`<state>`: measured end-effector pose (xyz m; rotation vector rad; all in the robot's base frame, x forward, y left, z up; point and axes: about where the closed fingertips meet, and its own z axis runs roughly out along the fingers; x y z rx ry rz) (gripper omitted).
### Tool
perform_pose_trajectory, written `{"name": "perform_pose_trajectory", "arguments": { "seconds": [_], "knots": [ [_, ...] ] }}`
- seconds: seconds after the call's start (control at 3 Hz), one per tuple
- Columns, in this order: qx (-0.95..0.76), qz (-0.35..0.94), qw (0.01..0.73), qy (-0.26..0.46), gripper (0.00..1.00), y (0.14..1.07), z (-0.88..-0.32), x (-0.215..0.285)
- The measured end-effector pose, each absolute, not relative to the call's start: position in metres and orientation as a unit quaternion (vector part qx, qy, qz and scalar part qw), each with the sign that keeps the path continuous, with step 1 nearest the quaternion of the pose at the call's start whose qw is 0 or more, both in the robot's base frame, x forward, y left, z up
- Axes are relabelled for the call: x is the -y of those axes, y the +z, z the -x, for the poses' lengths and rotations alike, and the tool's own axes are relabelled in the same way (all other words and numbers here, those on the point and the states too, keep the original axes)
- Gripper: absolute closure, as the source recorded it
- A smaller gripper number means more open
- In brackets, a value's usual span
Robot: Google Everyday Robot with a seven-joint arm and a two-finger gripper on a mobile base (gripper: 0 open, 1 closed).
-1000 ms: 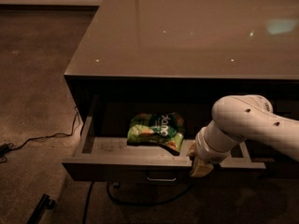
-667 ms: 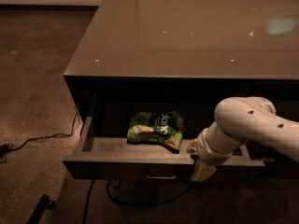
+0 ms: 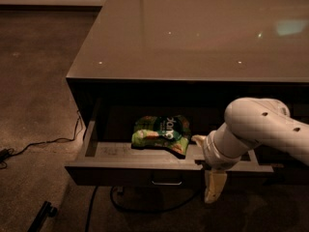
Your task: Open top drawer
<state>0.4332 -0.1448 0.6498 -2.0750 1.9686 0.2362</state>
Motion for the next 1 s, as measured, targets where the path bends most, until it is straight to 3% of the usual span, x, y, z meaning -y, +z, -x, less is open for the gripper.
{"name": "perform_pose_trajectory", "arguments": {
  "seconds": [1.0],
  "knots": [
    [-0.655, 0.737, 0.162, 0.024, 0.0, 0.705, -0.463, 0.13]
  ]
}}
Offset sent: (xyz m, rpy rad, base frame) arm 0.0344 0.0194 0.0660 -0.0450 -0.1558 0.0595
